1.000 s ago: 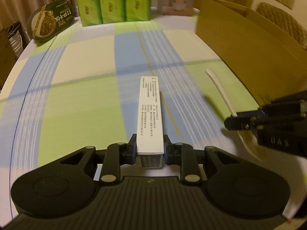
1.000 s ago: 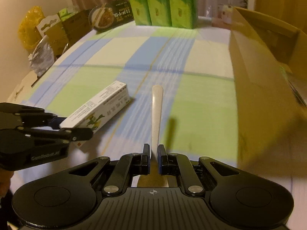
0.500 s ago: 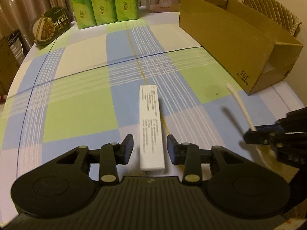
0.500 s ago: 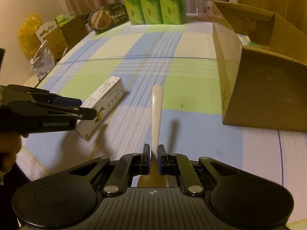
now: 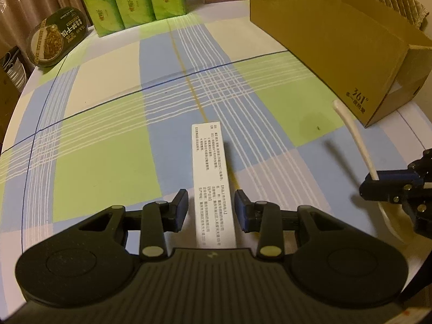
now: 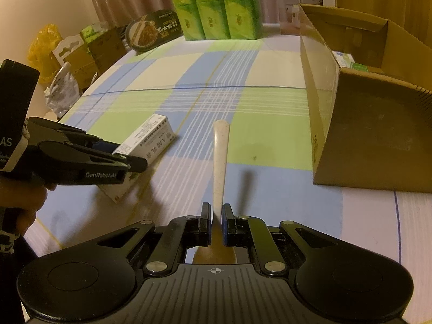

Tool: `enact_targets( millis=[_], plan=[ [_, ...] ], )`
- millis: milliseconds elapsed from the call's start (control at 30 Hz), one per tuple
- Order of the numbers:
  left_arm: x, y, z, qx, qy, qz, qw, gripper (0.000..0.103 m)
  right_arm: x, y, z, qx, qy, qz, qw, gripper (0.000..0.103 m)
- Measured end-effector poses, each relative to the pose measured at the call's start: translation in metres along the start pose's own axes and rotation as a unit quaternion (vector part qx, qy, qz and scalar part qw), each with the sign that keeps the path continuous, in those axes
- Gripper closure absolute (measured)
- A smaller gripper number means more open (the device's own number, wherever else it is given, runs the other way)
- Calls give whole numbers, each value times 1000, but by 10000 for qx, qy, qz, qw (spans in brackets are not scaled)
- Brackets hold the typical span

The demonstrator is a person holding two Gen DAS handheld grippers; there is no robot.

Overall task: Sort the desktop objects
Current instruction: 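Lift and carry the spoon and medicine box toward the cardboard box with both tools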

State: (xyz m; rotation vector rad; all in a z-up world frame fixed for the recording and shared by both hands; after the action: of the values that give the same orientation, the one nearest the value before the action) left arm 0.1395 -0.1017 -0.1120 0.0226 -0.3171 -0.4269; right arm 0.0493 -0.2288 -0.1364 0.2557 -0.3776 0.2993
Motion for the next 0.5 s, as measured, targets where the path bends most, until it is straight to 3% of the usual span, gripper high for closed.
enact_targets(
  millis=[100, 500],
  plan=[
    [-1, 3, 1, 60, -52, 114, 9999, 81, -1, 0, 1, -15, 0, 21, 10000, 99],
    [-24, -6, 32, -178, -228, 203, 9994, 82, -5, 4, 22, -114, -213, 52, 9997, 99]
  ],
)
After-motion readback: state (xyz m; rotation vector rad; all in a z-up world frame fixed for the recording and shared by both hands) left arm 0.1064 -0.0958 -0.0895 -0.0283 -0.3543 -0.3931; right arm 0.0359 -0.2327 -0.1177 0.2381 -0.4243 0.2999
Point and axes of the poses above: each gripper's, at about its wrist camera, not at the fingertips, and z roughly against the way its jaws point, y to its left, x to its top, the point moved 6 cm from there along -z, roughly the way its jaws point, and after that the axes turned 15 degrees about y, right-handed, at the moved point
